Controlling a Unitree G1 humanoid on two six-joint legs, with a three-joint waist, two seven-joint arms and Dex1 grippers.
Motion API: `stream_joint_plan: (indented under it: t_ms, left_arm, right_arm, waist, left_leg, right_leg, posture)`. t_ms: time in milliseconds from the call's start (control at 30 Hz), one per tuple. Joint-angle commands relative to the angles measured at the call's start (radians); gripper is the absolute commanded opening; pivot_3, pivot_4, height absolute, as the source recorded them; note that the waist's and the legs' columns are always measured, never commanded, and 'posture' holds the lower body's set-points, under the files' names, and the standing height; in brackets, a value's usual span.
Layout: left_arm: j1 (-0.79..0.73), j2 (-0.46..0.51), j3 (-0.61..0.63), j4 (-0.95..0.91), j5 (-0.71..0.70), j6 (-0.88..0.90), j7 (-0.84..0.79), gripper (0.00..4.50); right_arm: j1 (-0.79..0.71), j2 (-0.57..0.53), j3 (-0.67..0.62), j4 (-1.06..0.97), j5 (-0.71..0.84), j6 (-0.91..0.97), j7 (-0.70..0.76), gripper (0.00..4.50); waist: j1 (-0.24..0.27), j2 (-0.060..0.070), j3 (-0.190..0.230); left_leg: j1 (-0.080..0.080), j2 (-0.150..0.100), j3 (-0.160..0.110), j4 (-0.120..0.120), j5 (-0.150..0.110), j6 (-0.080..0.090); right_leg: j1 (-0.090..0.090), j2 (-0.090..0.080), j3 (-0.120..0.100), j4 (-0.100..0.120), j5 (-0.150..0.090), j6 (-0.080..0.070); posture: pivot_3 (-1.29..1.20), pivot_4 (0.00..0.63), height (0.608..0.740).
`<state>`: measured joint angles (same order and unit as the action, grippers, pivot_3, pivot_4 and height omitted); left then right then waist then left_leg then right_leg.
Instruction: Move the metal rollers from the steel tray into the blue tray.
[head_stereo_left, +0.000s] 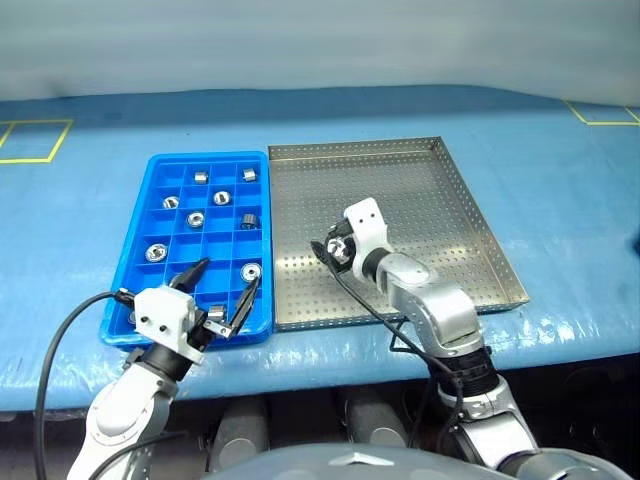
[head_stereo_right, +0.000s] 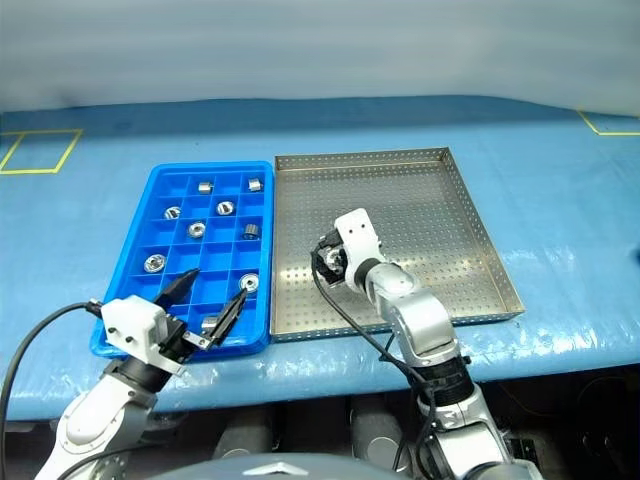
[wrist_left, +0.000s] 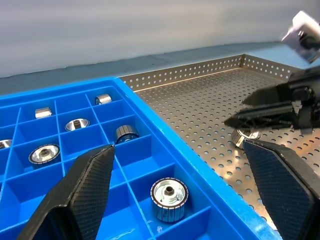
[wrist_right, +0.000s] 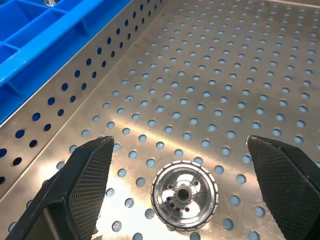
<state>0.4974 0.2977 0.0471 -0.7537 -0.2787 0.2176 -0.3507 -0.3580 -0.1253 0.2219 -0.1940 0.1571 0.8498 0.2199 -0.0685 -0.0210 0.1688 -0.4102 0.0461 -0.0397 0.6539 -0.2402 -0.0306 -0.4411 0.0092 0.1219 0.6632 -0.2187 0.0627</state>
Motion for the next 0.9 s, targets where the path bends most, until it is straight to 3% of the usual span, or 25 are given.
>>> stream_joint_plan:
  t_ms: [33,100,200,433,667,900]
  left_arm:
    - [0.016,0.001,-0.003,-0.022,-0.001,-0.008,0.000,4.50]
    - [0.023,-0.002,-0.006,-0.025,0.002,-0.012,0.004,4.50]
    - [0.033,-0.010,-0.008,-0.028,0.006,-0.018,0.012,4.50]
    - [0.056,-0.020,-0.010,-0.031,0.016,-0.033,0.029,4.50]
    - [0.083,-0.036,-0.007,-0.039,0.029,-0.052,0.050,4.50]
    - [0.140,-0.068,0.001,-0.064,0.063,-0.089,0.093,4.50]
  right_arm:
    - [0.003,0.012,0.009,0.043,-0.016,-0.037,0.000,4.49]
    - [0.005,0.017,0.014,0.067,-0.023,-0.050,0.005,4.49]
    - [0.009,0.015,0.023,0.076,-0.035,-0.052,0.010,3.88]
    - [0.000,-0.007,0.026,-0.010,-0.024,-0.014,0.045,1.70]
    - [-0.155,0.042,0.023,-0.057,-0.013,-0.023,0.060,1.70]
    - [-0.280,0.148,0.083,0.094,-0.029,-0.121,0.092,1.70]
  waist:
    - [0.001,0.000,0.000]
    - [0.002,0.000,0.000]
    - [0.005,0.000,0.000]
    - [0.008,0.000,0.000]
    - [0.009,0.000,0.000]
    - [0.038,0.000,0.000]
  left_leg:
    - [0.000,0.000,0.000,0.000,0.000,0.000]
    - [0.000,0.000,0.000,0.000,0.000,0.000]
    - [0.000,0.000,0.000,0.000,0.000,0.000]
    - [0.000,0.000,0.000,0.000,0.000,0.000]
    - [0.000,0.000,0.000,0.000,0.000,0.000]
    - [0.000,0.000,-0.001,-0.001,0.000,0.000]
  right_leg:
    - [0.000,0.000,0.000,0.000,0.000,0.000]
    - [0.000,0.000,0.000,0.000,0.000,0.000]
    - [0.000,0.000,0.000,0.000,0.000,0.000]
    - [0.000,0.000,0.000,0.000,0.000,0.000]
    - [0.000,0.001,0.000,0.001,0.001,0.000]
    - [0.000,0.000,-0.001,0.000,0.000,-0.001]
  posture:
    - [0.07,0.150,0.740]
    - [0.08,0.150,0.740]
    - [0.09,0.150,0.740]
    - [0.11,0.150,0.740]
    - [0.15,0.150,0.740]
    - [0.24,0.150,0.740]
